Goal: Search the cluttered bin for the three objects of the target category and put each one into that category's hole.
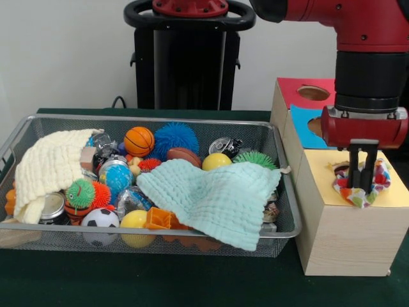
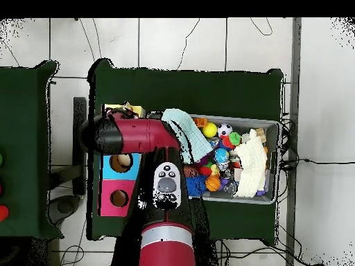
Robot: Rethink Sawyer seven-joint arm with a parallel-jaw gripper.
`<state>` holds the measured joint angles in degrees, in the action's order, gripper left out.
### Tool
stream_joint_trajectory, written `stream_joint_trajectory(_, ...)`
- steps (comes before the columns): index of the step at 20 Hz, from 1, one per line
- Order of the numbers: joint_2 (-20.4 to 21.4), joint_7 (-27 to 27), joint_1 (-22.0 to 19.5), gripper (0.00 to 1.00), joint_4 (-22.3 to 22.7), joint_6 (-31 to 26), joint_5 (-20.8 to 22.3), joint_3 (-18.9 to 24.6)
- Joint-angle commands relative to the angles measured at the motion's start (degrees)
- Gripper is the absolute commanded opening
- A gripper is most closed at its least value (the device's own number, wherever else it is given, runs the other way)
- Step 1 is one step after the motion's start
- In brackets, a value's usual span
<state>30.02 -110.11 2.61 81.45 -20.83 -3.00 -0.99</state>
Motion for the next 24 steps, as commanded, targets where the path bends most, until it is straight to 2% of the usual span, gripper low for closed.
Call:
stream_joint_trajectory(1,-1.3,-2.0,0.0,0.0,8.0,-7.0,3.3,2.6)
stream_joint_trajectory(14,-4.5,-0.6,-1.2,0.0,6.5,-3.9,4.3,3.7)
stream_joint_trajectory(24,-4.1,-0.1,-1.5,0.0,9.6,-3.4,4.9,4.1)
